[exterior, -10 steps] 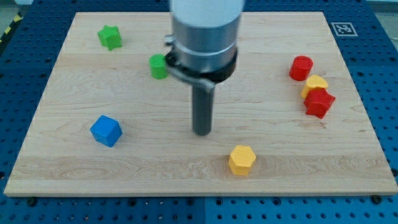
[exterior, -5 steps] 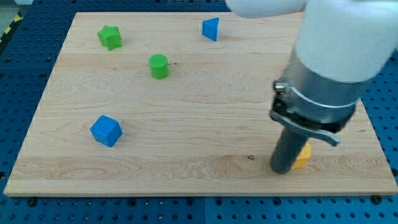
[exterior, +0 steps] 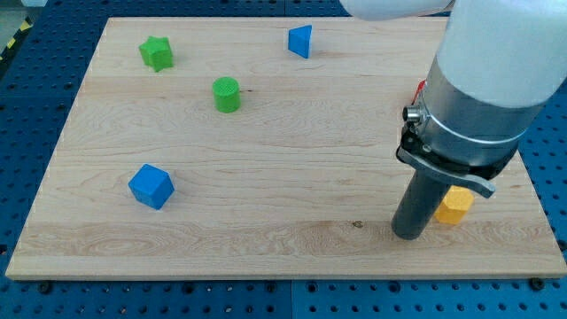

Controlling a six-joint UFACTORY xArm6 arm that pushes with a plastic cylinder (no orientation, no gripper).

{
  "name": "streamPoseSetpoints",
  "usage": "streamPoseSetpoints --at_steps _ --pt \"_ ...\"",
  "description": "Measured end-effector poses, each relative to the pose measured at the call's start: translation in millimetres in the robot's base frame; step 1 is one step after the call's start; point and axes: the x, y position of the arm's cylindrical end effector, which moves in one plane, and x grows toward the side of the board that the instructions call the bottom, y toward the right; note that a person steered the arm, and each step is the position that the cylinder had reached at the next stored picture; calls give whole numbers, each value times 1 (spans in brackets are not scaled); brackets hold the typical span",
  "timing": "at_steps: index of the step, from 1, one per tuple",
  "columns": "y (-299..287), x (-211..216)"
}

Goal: Slide the yellow hexagon into the red star

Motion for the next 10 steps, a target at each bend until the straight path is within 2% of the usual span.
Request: streamPoseSetpoints --at_steps 2,4,6,10 --pt "49 -6" --pt "64 -6" --pt "113 10" --pt "96 -28"
